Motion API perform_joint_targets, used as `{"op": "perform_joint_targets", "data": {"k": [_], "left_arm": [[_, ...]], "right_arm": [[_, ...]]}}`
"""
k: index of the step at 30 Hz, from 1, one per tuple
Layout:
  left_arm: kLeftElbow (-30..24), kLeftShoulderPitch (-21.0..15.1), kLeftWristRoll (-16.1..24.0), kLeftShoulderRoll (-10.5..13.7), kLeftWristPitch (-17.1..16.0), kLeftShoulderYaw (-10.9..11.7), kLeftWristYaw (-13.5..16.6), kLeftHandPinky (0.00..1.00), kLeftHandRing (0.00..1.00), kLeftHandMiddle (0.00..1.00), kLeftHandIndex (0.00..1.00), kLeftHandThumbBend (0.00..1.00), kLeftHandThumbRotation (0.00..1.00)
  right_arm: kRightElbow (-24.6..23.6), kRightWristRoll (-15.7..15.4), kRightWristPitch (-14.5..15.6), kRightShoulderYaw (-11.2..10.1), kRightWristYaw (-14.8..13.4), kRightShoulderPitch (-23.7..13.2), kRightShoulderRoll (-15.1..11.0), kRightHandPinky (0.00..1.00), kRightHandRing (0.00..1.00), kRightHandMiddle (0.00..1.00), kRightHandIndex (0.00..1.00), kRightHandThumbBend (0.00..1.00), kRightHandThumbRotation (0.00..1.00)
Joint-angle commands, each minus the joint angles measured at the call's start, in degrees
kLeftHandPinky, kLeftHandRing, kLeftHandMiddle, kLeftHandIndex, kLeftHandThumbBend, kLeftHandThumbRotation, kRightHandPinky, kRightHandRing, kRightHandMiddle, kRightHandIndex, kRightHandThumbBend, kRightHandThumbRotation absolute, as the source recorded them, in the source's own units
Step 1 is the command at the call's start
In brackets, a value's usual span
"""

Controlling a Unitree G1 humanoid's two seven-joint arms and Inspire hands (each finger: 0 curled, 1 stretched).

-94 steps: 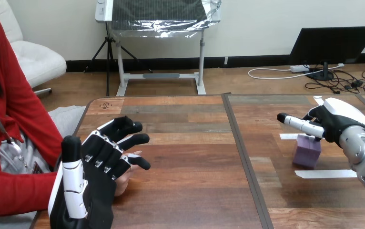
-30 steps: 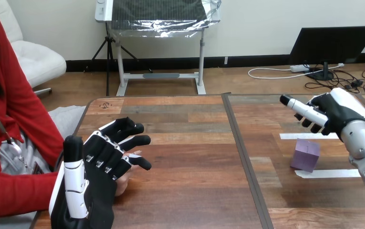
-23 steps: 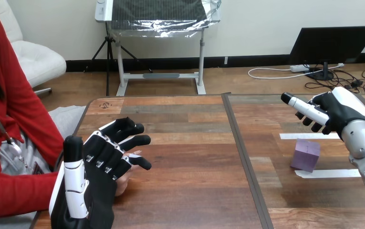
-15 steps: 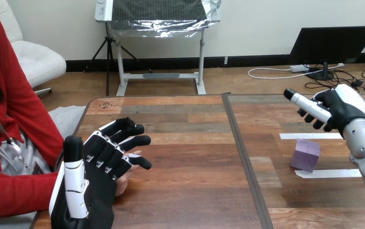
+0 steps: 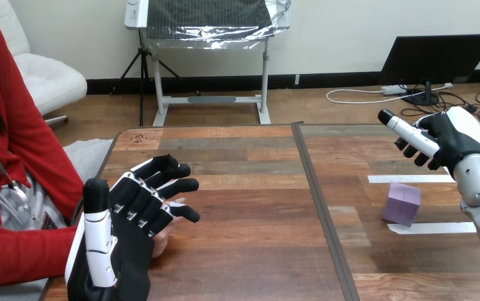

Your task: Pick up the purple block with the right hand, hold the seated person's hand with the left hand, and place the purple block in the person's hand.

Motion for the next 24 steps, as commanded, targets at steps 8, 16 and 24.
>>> {"op": "perform_joint_targets", "data": {"k": [8, 16, 24], "left_arm": [[-2.71, -1.73, 0.72, -3.04, -0.67, 0.26, 0.05, 0.46, 0.67, 0.68, 0.66, 0.66, 0.98], [-2.92, -1.66, 0.58, -2.90, -0.56, 0.28, -0.06, 0.47, 0.67, 0.68, 0.66, 0.66, 0.98], [-2.86, -1.63, 0.67, -2.81, -0.78, 0.35, -0.23, 0.47, 0.67, 0.68, 0.66, 0.66, 0.98]], "right_arm": [[-1.38, -0.78, -0.05, 1.01, 4.59, -3.48, -0.48, 0.52, 0.64, 0.68, 0.67, 0.84, 1.00], [-1.19, -2.19, 0.99, 2.27, 8.68, -3.28, -1.03, 0.60, 0.75, 0.78, 0.78, 0.97, 0.95], [-1.06, -3.68, 2.09, 3.40, 10.30, -3.10, -1.25, 0.68, 0.80, 0.83, 0.83, 1.00, 0.87]]}}
